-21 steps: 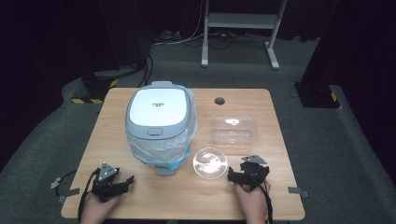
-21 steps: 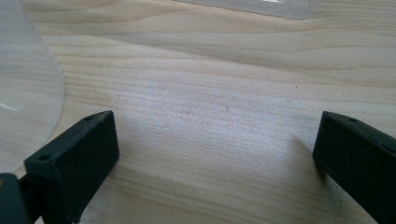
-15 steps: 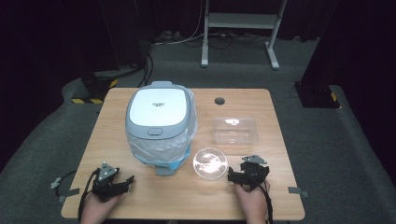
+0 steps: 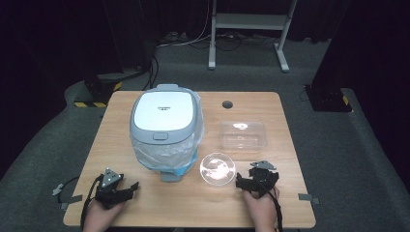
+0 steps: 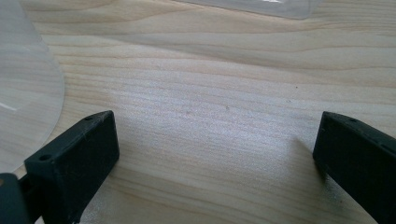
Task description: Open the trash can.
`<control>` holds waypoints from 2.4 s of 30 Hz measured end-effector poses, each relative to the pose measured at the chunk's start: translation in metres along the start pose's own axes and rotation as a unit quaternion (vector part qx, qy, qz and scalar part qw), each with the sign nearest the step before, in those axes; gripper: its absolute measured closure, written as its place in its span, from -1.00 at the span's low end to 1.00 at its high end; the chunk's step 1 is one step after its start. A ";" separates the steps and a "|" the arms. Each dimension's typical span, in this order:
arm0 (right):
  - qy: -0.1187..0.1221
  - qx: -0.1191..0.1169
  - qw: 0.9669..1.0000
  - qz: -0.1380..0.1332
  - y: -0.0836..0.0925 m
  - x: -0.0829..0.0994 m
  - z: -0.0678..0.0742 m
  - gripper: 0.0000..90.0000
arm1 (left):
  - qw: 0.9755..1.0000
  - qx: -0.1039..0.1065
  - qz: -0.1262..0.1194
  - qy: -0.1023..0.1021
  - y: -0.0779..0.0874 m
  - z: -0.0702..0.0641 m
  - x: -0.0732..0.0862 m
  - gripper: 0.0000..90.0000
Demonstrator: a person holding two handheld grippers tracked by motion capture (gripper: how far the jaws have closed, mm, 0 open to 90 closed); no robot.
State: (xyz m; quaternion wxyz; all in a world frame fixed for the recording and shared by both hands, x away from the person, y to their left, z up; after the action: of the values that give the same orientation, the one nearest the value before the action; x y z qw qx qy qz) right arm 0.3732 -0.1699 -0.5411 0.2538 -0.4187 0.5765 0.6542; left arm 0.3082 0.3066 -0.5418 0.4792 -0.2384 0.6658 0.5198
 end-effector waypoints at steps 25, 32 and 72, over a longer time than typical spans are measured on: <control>-0.001 0.000 1.000 0.000 0.000 0.000 0.000 -1.00 | 0.996 0.032 -0.080 0.003 0.025 -0.013 -0.012 -0.37; -0.001 0.001 1.000 0.000 0.000 0.000 0.000 -1.00 | 0.994 0.043 -0.102 0.013 0.029 -0.012 -0.014 -0.35; 0.001 -0.001 1.000 0.000 -0.001 -0.001 0.000 -1.00 | 0.948 0.062 -0.311 0.004 0.090 -0.017 -0.062 -0.45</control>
State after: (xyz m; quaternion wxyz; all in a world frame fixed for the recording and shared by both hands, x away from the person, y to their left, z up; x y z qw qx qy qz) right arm 0.3746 -0.1698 -0.5410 0.2529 -0.4197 0.5760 0.6543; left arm 0.2540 0.3110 -0.4454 0.6285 -0.4051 0.5914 0.3018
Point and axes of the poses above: each handheld gripper's, and its own axes: y roughly backward along the jaws, x roughly out of its underside, z roughly to its left, the point moved 2 cm from there along -y, roughly forward along the jaws, and after that the axes turned 14 degrees about -z, right-handed, at the moved point
